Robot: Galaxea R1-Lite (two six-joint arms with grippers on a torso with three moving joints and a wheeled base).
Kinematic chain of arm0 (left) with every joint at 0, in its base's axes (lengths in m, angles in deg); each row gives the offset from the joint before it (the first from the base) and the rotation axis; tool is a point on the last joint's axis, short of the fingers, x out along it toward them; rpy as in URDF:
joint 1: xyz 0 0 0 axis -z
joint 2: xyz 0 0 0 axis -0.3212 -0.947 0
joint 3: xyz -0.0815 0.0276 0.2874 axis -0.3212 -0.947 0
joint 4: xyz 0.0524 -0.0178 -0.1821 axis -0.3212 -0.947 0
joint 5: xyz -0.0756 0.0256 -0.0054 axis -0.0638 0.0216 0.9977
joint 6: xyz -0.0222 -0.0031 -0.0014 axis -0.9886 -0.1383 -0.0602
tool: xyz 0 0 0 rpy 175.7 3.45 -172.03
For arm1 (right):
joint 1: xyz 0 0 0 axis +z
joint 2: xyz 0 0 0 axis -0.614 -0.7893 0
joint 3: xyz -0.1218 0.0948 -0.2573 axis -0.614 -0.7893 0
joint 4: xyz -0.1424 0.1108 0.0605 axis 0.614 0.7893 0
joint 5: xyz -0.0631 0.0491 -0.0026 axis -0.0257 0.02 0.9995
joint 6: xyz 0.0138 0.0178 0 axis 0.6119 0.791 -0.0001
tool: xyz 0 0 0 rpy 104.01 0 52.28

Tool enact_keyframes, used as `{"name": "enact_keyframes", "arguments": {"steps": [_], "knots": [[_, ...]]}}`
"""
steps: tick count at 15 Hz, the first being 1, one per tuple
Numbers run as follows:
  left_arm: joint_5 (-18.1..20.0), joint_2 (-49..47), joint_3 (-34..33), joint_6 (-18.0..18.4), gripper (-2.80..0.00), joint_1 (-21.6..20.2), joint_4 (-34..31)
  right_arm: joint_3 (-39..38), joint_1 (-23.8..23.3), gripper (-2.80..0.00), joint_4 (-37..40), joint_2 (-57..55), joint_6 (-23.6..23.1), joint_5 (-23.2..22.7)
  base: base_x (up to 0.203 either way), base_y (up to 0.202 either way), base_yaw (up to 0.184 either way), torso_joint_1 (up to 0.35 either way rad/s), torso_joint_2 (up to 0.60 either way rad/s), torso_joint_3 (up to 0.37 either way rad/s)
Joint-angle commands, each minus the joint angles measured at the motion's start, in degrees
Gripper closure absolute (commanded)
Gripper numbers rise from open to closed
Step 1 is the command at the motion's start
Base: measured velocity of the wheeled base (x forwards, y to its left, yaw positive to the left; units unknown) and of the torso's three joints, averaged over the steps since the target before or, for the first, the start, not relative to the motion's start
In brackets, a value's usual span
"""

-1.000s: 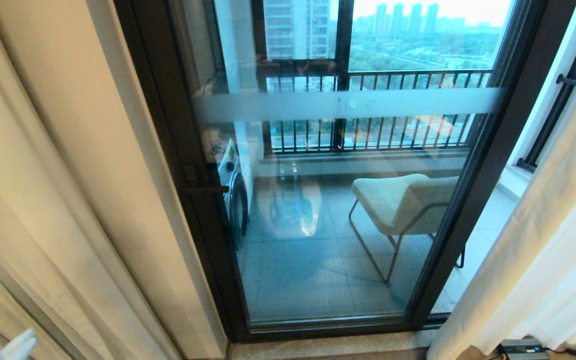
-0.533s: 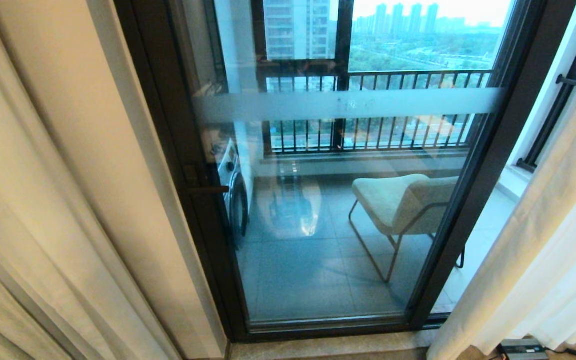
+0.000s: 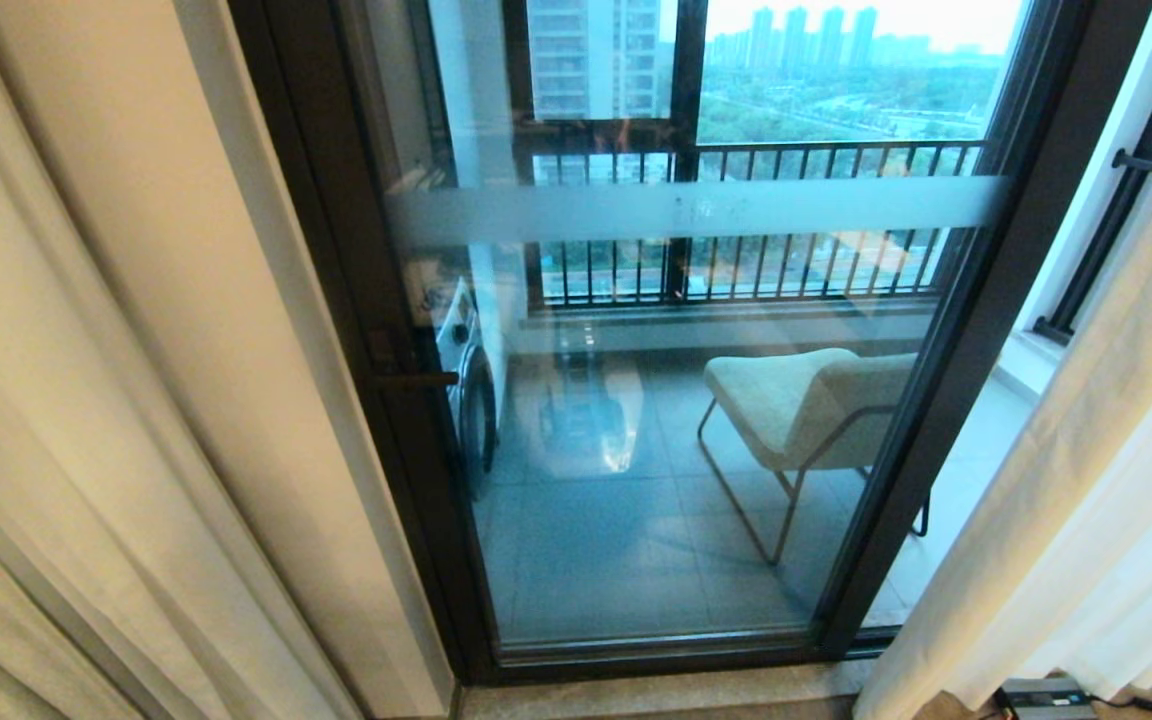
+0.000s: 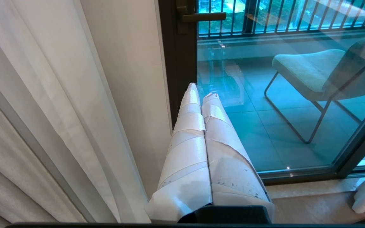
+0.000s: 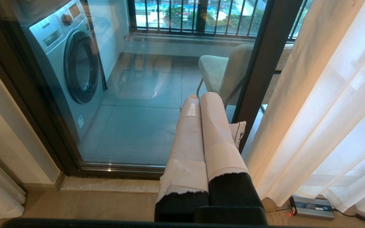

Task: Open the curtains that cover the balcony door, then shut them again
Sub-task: Pull the inner curtains open on both sides

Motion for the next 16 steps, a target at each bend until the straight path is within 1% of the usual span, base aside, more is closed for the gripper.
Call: {"name": "enact_keyframes", "arguments": {"steps": [1,16], "knots": [[0.0,0.1,0.0,0.1,0.00,0.0,0.0,0.0,0.0,0.00,0.0,-0.1,-0.1,0.0,0.000,0.000,0.000,0.000,0.00,0.000],[0.0,0.1,0.0,-0.1,0.00,0.0,0.0,0.0,0.0,0.00,0.0,-0.1,-0.1,0.0,0.000,0.000,0.000,0.000,0.00,0.000]]}}
